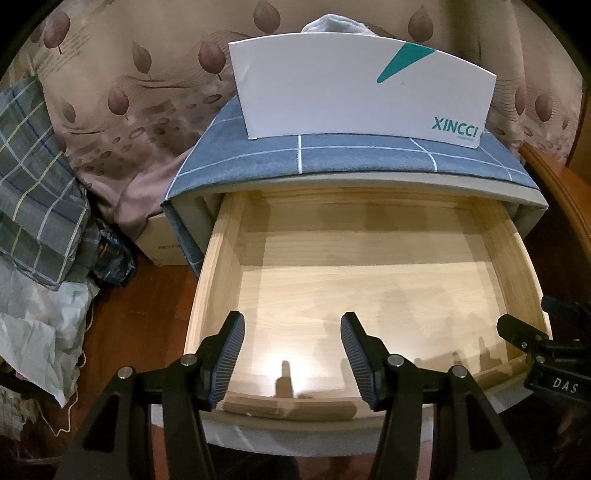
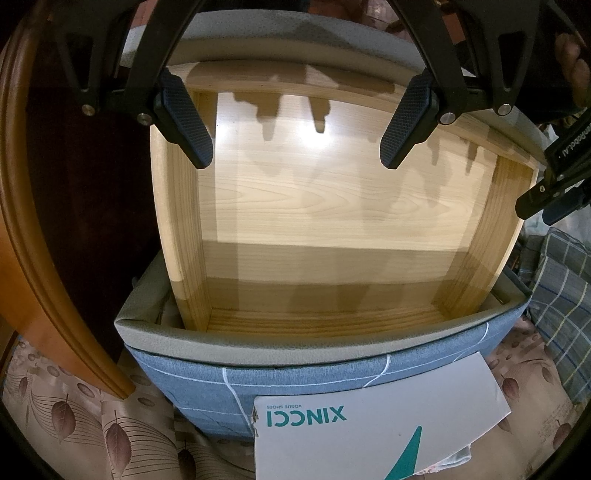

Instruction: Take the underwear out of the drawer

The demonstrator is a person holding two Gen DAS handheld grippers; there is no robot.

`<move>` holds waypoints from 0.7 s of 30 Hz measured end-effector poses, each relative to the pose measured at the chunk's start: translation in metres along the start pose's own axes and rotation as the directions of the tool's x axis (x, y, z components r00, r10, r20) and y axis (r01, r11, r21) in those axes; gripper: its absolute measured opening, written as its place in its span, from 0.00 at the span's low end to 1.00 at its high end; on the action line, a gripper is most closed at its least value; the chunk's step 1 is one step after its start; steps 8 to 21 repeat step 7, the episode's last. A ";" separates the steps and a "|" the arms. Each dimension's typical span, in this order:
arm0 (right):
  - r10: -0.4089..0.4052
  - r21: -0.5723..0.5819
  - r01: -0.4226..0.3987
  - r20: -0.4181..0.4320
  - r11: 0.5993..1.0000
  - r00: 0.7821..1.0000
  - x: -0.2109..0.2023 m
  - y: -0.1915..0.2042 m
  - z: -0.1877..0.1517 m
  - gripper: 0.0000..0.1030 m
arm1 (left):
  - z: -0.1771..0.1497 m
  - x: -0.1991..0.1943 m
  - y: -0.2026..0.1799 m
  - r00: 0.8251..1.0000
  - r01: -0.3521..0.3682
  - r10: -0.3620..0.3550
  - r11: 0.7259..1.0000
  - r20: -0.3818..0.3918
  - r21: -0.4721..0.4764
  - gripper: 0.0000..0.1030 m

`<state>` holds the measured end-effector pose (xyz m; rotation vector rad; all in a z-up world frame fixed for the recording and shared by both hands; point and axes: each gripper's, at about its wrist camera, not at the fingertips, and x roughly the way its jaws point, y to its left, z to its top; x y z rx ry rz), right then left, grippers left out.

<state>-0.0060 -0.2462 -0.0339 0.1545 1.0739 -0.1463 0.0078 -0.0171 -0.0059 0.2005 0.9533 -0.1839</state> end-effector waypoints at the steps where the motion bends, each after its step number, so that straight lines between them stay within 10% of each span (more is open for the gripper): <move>1: -0.001 0.000 0.001 0.000 1.000 1.000 0.001 0.001 0.001 0.88 | -0.001 -0.001 0.000 1.000 0.005 -0.005 1.000 0.006 0.003 0.54; 21: -0.002 -0.002 0.002 -0.001 1.000 1.000 0.000 0.000 0.001 0.88 | 0.000 -0.001 -0.001 1.000 0.003 -0.003 1.000 0.008 0.007 0.54</move>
